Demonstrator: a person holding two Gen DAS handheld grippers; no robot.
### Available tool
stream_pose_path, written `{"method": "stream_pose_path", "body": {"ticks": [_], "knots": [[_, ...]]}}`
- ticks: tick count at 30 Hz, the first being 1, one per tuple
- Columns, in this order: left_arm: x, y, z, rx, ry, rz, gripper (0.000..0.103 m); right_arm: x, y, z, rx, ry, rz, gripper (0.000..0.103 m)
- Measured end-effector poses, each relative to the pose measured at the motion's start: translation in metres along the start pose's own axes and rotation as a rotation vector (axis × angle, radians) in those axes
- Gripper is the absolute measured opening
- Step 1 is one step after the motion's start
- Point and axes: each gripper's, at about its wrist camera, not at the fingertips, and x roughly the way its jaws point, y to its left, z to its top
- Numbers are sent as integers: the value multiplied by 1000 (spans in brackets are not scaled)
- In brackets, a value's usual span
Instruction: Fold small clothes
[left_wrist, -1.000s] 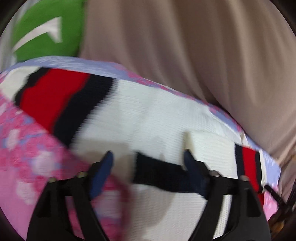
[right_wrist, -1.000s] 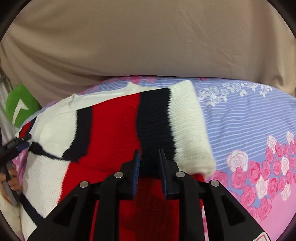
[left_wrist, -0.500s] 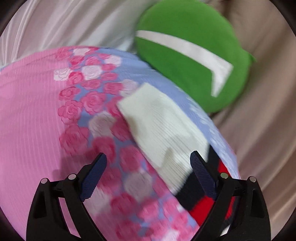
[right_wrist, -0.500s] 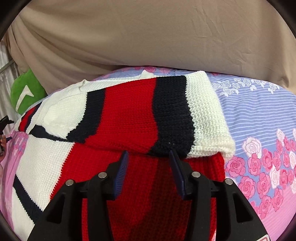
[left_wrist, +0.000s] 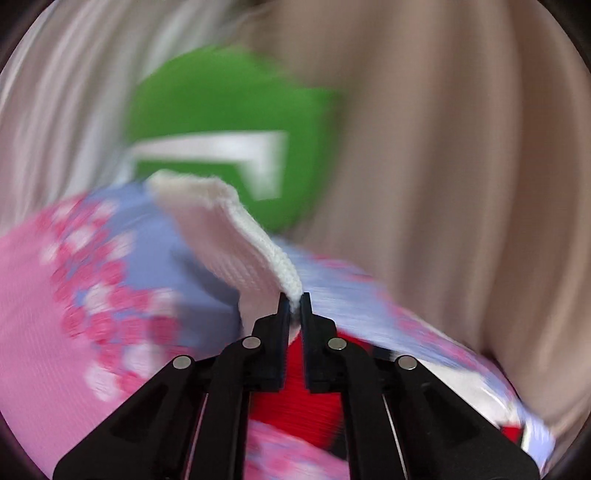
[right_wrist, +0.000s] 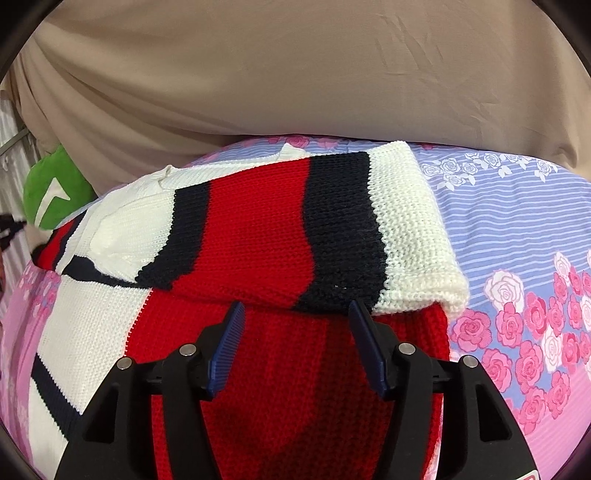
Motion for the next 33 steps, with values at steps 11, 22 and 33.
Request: {"method": "stream_pose_path", "body": {"ticks": [11,22,33], "knots": [[-37,-324,-146,437,196,-471,5,0,-7,1,33,12,57,59],[0,-339,-279,483,330,-427,51,-7,-32,1,150,2,170,62],[-10,-144,-194,140,295,-283,68,-10,-40,33,199,-10,180,70]]}}
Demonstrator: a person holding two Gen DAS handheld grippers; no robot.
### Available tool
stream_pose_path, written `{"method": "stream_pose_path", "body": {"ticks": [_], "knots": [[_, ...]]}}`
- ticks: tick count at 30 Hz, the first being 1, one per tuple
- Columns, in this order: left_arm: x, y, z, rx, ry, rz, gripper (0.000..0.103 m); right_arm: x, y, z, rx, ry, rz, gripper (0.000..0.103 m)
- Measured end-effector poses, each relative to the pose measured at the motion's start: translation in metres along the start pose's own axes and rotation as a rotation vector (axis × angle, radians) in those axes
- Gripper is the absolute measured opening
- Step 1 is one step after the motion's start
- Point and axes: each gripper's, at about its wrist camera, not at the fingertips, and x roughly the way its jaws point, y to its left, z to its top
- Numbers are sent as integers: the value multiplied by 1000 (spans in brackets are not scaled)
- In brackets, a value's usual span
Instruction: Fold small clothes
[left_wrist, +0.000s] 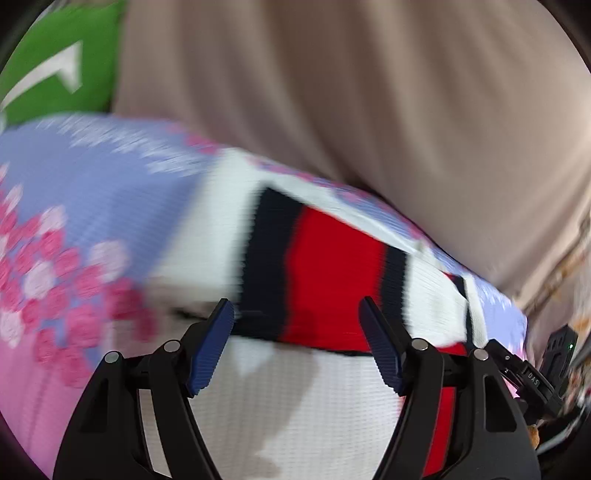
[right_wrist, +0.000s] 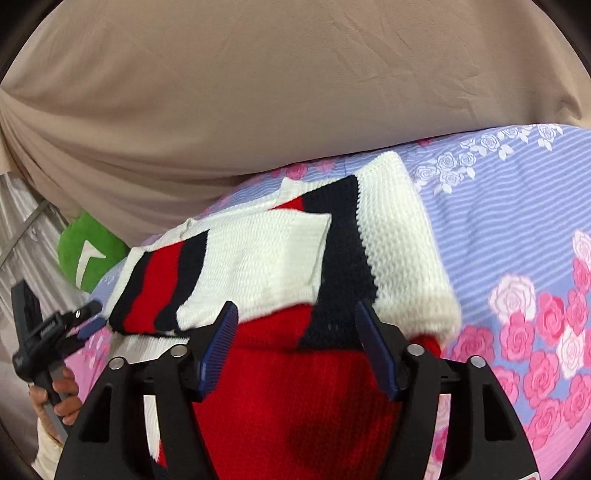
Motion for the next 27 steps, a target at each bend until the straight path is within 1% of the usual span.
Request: {"method": "stream_pose_path", "body": {"ticks": [1,3,4,5,7,9,10,11,12,13,14,15,16,18,19,20,21,22,24,25,26,27], "knots": [[-2,13,2,-39,3,-8,68,7,0,3,5,13,-13,70],[-7,37,3,-126,6,-50,68,23,-3,6,28,42,-52,70],[-5,42,3,-153,13,-64,68,28,-4,6,42,54,-64,70],[-5,47,3,-173,21,-82,68,32,-5,8,54,56,-77,70],[-1,50,2,-188,40,-104,68,34,1,11,38,49,-88,71],[2,49,2,-199,56,-146,68,36,8,13,25,53,-92,71],[4,48,4,-202,60,-155,68,37,10,14,23,57,-90,67],[7,44,5,-201,61,-153,68,38,9,16,19,63,-87,56],[11,42,6,-198,61,-132,67,42,13,18,8,75,-85,45],[16,40,8,-195,65,-105,63,45,15,21,1,81,-86,20],[21,42,9,-194,74,-64,56,45,18,24,-7,71,-78,10],[25,42,9,-195,82,-41,35,32,25,28,-27,10,-58,9],[27,44,9,-194,93,-15,19,20,33,33,-53,-44,-43,9],[26,48,7,-202,94,13,15,-22,47,41,-90,-166,13,8],[27,49,7,-194,88,30,13,-37,49,43,-97,-206,33,8],[25,50,6,-183,80,48,13,-46,48,44,-113,-223,34,8],[25,52,3,-171,77,51,12,-43,41,43,-119,-206,-3,8],[26,52,0,-160,80,54,12,-28,32,40,-120,-148,-66,8],[31,48,-7,-122,84,74,11,21,7,28,-126,41,-198,8],[31,43,-9,-91,69,94,11,38,-4,21,-119,103,-234,8],[30,39,-11,-66,57,114,11,35,-7,21,-103,82,-213,7],[32,32,-13,-48,50,130,11,18,-2,25,-92,34,-177,7]]}}
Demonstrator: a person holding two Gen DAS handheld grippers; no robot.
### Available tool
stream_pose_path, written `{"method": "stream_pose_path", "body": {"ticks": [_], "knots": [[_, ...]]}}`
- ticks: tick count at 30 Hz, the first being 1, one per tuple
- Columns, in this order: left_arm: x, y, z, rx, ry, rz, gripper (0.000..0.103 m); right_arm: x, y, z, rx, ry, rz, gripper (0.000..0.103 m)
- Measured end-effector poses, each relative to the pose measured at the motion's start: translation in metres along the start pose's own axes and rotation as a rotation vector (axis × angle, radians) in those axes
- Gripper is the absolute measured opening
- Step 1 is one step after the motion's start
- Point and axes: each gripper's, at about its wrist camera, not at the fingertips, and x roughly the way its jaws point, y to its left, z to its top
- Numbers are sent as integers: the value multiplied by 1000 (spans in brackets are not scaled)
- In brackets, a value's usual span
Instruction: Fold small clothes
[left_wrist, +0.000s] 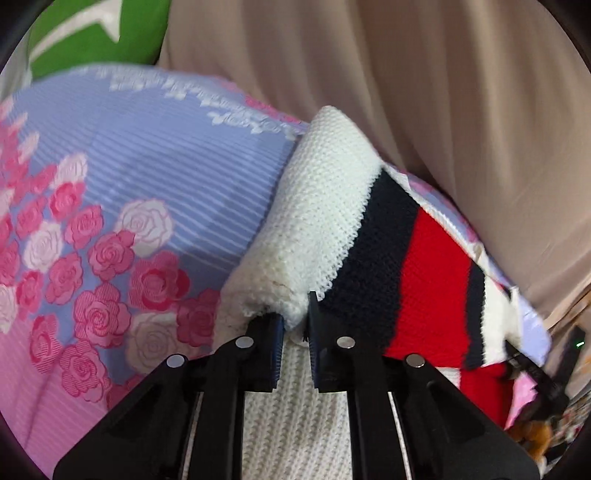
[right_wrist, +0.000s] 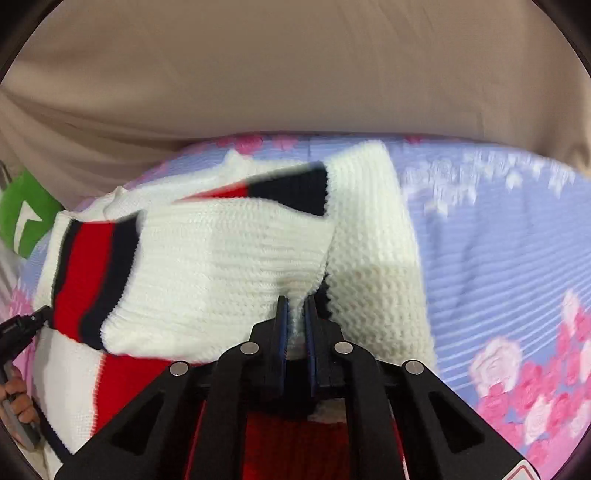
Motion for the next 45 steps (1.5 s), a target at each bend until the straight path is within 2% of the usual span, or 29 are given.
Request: {"method": "stream_pose_path", "body": {"ticks": [2,3,4,6,7,9,11,12,13,14,15,18,21,24,26,28,31,32,33,34,35,38,41,43,45], "knots": [[0,-5,-3,31,-10,20,11,-33,2,5,5,-102,69,7],[0,-4,-4,39,-14,22,11,-43,0,4,4,-137,77,7],[0,-3,-5,41,-18,18,11,-40,-2,2,-1,-125,56,7],[1,-5,-8,56,-32,19,12,1,-15,-10,-11,12,-37,7],[4,-14,-12,63,-39,25,12,12,-24,-16,-5,49,-30,7],[4,-18,-16,75,-51,40,12,-6,-27,-8,23,18,-11,9],[1,-19,-18,78,-56,46,12,-39,-20,-1,38,-79,-32,18],[5,-25,-17,73,-56,46,12,-51,-10,2,12,-122,-34,24],[5,-24,-16,69,-57,44,12,-57,0,6,-10,-143,-13,36],[5,-25,-16,66,-58,43,12,-60,17,12,-41,-148,45,49],[5,-24,-16,63,-59,43,13,-58,32,17,-64,-138,99,52],[4,-21,-17,54,-59,33,13,-27,94,30,-167,-64,248,54],[6,-17,-17,46,-58,21,13,13,162,34,-241,7,313,54],[6,-18,-17,47,-59,16,13,56,214,41,-271,55,360,54],[7,-17,-17,40,-58,8,13,84,244,47,-306,74,362,58],[7,-15,-17,32,-58,-1,13,102,260,49,-336,104,356,68],[6,-14,-16,24,-59,-9,13,132,280,50,-382,163,302,69],[7,-12,-16,21,-59,-11,13,135,288,49,-405,162,285,63],[6,-12,-16,20,-58,-12,12,134,294,49,-436,145,266,52],[6,-11,-16,21,-59,-11,12,132,297,51,-448,147,266,11],[6,-11,-16,22,-60,-10,12,129,298,57,-432,141,272,6],[5,-11,-17,24,-62,-6,11,109,300,77,-402,51,280,5],[5,-11,-17,29,-64,2,11,100,302,92,-370,-4,332,3],[5,-13,-18,32,-64,7,11,124,302,89,-369,36,300,3],[4,-14,-17,35,-64,10,11,176,305,73,-401,174,203,3]]}}
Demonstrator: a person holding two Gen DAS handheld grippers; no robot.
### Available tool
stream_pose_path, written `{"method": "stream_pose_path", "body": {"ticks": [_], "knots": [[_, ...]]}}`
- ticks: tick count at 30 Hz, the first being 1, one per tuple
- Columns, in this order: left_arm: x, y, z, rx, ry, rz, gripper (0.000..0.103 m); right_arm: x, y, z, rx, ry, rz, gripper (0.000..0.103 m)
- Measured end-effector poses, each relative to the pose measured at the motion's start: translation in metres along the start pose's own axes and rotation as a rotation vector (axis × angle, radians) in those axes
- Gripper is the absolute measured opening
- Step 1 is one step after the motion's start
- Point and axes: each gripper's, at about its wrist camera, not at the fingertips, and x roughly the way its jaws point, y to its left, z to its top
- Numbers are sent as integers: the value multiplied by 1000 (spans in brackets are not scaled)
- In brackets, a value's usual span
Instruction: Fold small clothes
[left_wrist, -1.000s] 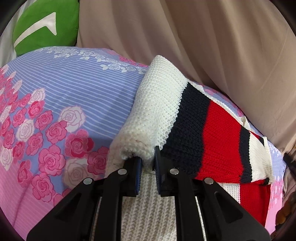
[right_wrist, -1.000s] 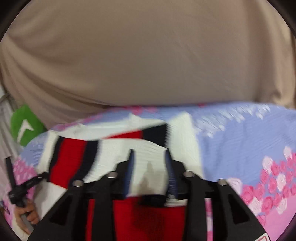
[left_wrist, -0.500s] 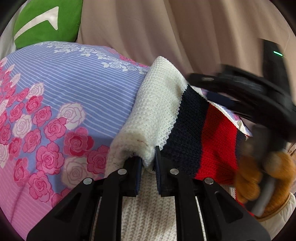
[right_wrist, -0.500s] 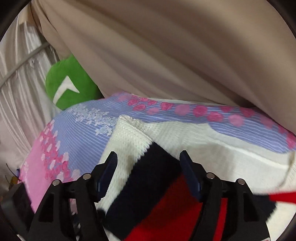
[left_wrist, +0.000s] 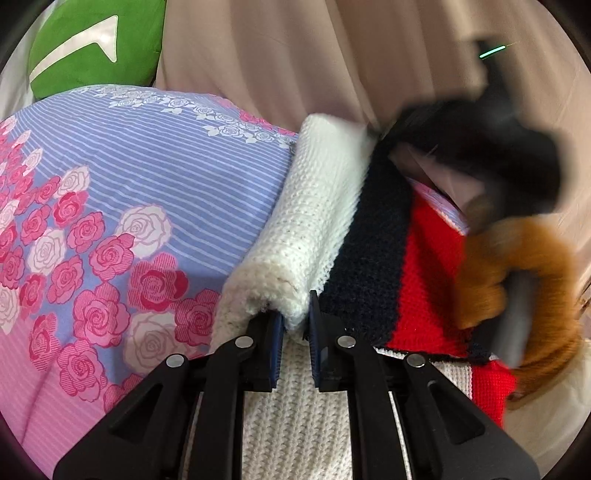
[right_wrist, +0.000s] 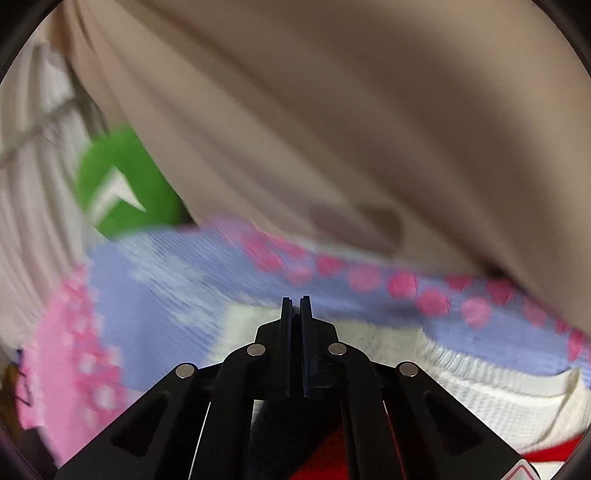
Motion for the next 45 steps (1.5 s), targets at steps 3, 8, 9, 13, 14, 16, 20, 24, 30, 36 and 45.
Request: {"method": "stream_pose_path", "body": {"ticks": [3,8,9,13,14,16,20,24,30,36,45], "knots": [[2,0,-1,0,0,-1,11,-10,-6,7,57,-33,58,4],[1,2,0,-6,0,-6,11,-55,3,1,53,-109,222,19],[1,2,0,-5,-1,-5,12,-56,10,-3,28,-96,235,19],[0,2,0,-6,-2,-2,12,-21,49,-18,-129,18,149,17],[0,2,0,-5,-3,0,12,-12,55,-18,-143,8,127,17],[0,1,0,-4,-2,1,12,-5,57,-7,-143,-7,108,14],[1,1,-1,4,1,-7,12,-11,39,6,-13,-14,137,14],[2,5,0,-9,6,-24,13,-89,-6,-39,50,-177,117,32],[1,3,1,1,2,-9,13,-202,-146,-157,285,-292,-192,65],[1,0,0,15,-3,6,13,-198,-215,-211,483,-178,-125,66],[1,-1,0,25,-1,8,13,-242,-198,-199,372,-311,-124,7]]}}
